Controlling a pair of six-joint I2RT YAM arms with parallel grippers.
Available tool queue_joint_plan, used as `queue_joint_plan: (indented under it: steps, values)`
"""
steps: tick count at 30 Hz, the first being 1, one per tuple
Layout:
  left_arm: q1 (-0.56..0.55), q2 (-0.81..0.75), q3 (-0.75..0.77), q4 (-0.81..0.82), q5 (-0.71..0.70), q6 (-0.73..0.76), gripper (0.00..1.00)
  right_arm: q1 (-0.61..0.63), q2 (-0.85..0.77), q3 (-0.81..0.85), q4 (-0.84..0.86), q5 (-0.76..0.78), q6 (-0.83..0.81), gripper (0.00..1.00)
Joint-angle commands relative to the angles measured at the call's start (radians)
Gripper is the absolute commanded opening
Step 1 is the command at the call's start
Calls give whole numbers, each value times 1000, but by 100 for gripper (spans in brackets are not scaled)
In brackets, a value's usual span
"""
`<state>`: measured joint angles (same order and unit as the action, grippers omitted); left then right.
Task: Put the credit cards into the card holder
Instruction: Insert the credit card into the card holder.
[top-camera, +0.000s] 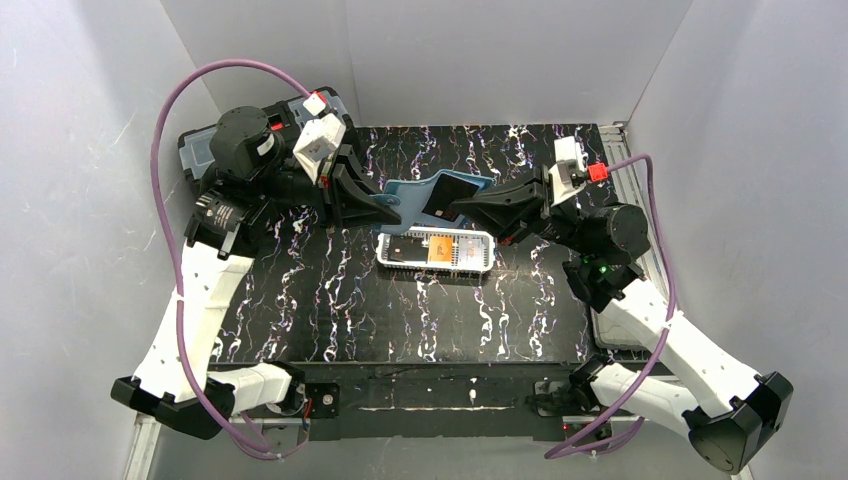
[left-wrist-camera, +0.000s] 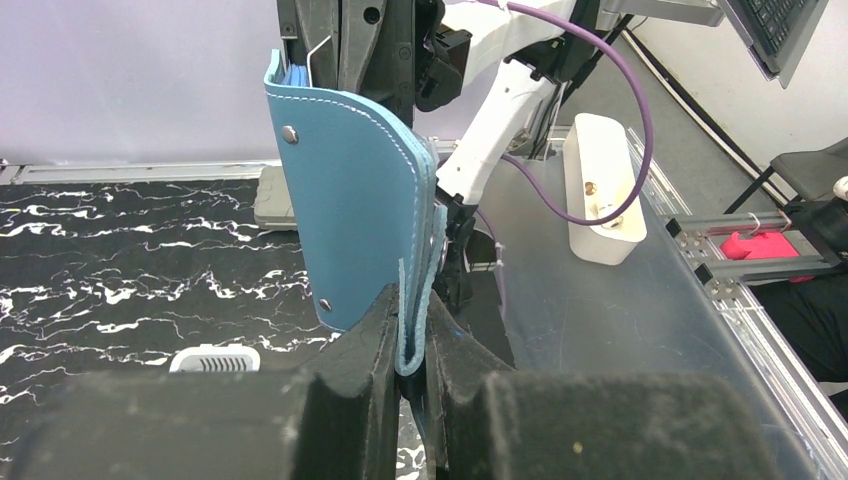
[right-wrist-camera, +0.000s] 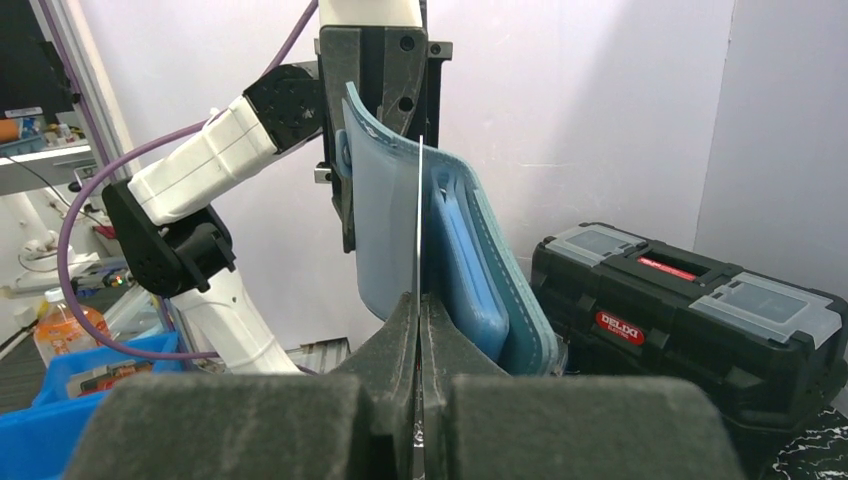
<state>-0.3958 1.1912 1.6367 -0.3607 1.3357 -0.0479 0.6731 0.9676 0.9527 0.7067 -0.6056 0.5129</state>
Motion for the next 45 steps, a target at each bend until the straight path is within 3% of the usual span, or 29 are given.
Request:
queue_joint_plan:
  steps: [1,14,21,24,28,31,33,35,40,45]
  values:
    - [-5,-26,22,-11,12,25,0,-8,1,18,111,-9,50,1]
    - [-5,-26,20,57,30,-32,0,-7,74,-14,248,-55,169,1]
    - [-5,-34,-23,68,35,-24,0,-9,57,-33,238,-69,165,1]
    - [-5,-34,-61,62,34,-7,0,-12,21,-37,132,-59,108,1]
    - [-6,-49,-222,65,18,19,0,-32,-50,-28,-174,14,-54,1]
    - [-17,-70,-445,208,-44,-45,0,-51,-73,-59,-356,64,-114,1]
    - [-18,-75,-610,402,-83,-166,0,-62,-69,-103,-419,63,-118,1]
    - [-26,-40,-713,506,-103,-197,0,-63,-67,-163,-434,63,-114,1]
    - [-82,138,-829,680,-178,-265,0,-63,-33,-273,-418,69,-98,1]
    - [-100,354,-838,828,-252,-336,0,-66,82,-304,-411,31,-86,1]
